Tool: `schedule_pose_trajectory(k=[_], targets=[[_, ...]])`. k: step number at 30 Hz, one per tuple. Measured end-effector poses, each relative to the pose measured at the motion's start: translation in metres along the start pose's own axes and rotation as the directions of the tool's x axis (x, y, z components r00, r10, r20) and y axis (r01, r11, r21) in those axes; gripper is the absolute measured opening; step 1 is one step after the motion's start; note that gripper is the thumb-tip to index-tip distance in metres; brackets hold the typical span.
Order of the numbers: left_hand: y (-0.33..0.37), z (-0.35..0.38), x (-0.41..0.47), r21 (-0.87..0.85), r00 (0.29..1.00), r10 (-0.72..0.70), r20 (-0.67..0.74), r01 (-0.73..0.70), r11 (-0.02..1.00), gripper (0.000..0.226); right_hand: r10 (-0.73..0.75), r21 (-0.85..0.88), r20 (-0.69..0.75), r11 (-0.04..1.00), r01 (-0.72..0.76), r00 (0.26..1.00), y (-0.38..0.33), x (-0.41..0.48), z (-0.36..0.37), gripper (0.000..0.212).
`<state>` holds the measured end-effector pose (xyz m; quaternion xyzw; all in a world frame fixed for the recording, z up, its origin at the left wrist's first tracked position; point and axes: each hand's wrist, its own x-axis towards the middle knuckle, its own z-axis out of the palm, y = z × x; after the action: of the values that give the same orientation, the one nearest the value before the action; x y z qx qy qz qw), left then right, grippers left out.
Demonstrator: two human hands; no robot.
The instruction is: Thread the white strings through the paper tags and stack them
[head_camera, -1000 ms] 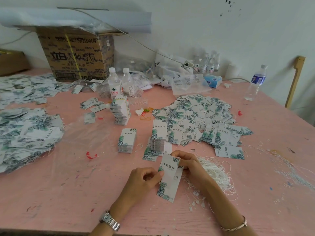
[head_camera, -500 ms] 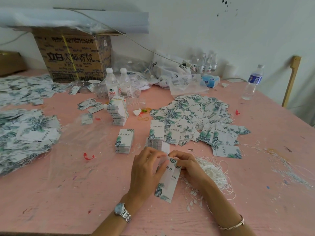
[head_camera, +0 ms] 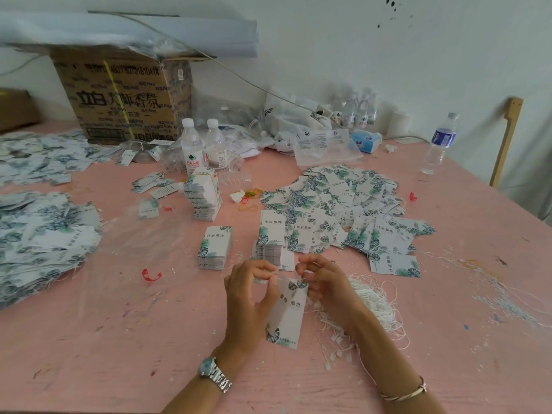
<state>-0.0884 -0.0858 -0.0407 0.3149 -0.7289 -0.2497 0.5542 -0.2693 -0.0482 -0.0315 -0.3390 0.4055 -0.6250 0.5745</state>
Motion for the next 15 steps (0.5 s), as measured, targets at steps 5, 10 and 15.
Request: schedule_pose_trajectory(k=[5,10,15], targets=[[-0.0011,-0.0048,-0.0004,-0.325,0.980,-0.199,-0.003,0.187,0.927,0.007,-0.103,-0.059,-0.036,0.993,0.101,0.994,0.0009,-0.0009,-0.0046,0.036],[-0.0023,-0.0047,-0.0015,-0.343,0.961,-0.268,-0.071,0.228,0.911,0.011,-0.209,-0.242,-0.113,0.954,0.177,0.971,0.0002,-0.0039,-0.0064,0.033],[-0.0020,-0.0066,-0.0033,-0.302,0.953,-0.288,-0.092,0.249,0.920,0.021,-0.210,-0.286,-0.165,0.945,0.157,0.964,-0.0001,-0.0054,-0.0052,0.018]])
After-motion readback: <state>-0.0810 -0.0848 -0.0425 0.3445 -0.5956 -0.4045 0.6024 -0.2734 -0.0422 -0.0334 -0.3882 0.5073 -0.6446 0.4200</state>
